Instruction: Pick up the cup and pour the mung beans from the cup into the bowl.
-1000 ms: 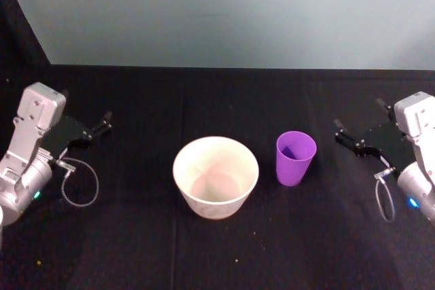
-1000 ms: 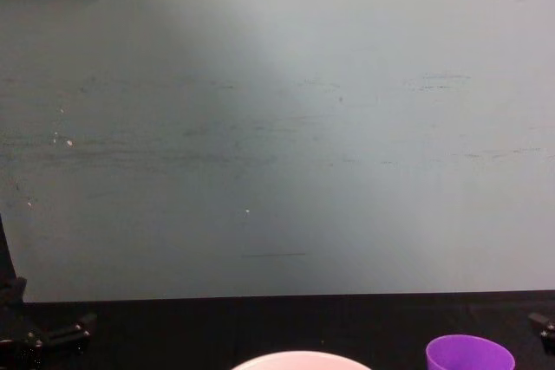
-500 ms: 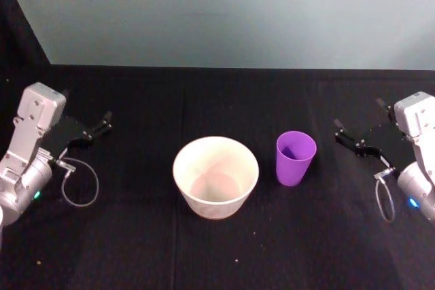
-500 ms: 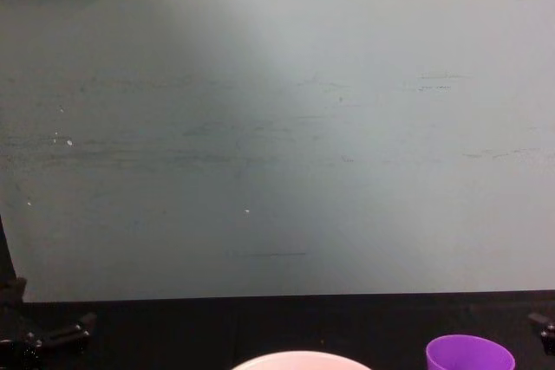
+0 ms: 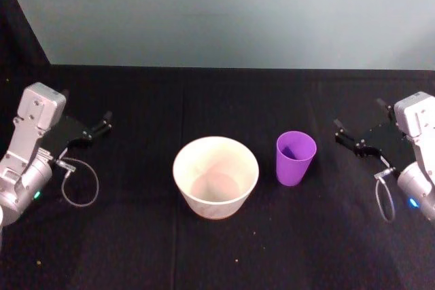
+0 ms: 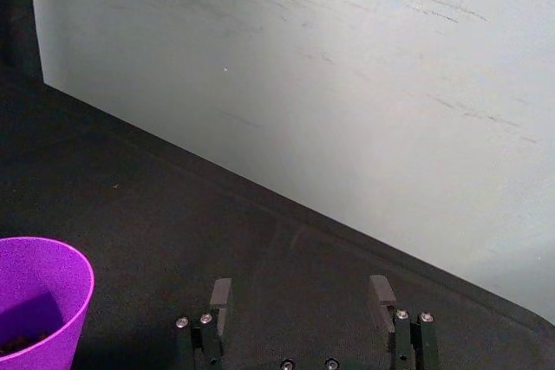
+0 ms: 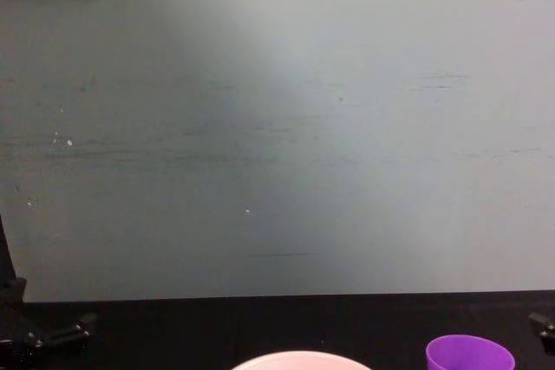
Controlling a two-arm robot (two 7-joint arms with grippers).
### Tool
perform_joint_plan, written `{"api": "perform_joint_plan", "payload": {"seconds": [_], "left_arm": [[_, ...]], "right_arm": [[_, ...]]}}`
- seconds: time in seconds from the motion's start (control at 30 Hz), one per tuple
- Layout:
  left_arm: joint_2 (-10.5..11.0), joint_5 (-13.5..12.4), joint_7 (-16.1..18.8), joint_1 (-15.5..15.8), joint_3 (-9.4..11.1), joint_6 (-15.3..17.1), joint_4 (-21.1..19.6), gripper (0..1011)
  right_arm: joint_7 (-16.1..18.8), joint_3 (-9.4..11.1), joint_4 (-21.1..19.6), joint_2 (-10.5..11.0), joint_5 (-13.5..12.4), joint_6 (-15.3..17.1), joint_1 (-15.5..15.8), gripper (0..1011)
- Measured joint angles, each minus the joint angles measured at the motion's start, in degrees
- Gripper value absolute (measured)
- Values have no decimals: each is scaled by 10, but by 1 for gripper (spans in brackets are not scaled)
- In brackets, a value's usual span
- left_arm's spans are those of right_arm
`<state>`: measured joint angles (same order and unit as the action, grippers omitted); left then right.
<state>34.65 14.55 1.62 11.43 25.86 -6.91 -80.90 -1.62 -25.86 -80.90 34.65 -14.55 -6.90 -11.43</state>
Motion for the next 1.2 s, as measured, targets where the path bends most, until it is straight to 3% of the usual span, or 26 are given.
{"api": "perform_joint_plan", "payload": {"seconds": [0.4, 0.7, 0.8, 0.93, 1.03, 1.2], "left_arm": [[0, 0, 0, 0, 0, 0, 0, 1000], [0, 0, 0, 0, 0, 0, 0, 1000], [0, 0, 0, 0, 0, 0, 0, 1000], [0, 0, 0, 0, 0, 0, 0, 1000], [0, 0, 0, 0, 0, 0, 0, 1000], [0, 0, 0, 0, 0, 0, 0, 1000]], "right_arm": [[0, 0, 0, 0, 0, 0, 0, 1002], [24, 35, -52, 29, -18, -45, 59, 1002], [46, 47, -64, 40, -39, -69, 84, 1002], [106, 59, -62, 52, -86, -114, 115, 1002], [147, 58, -47, 53, -105, -143, 122, 1002], [231, 42, 5, 36, -140, -177, 110, 1002]]}}
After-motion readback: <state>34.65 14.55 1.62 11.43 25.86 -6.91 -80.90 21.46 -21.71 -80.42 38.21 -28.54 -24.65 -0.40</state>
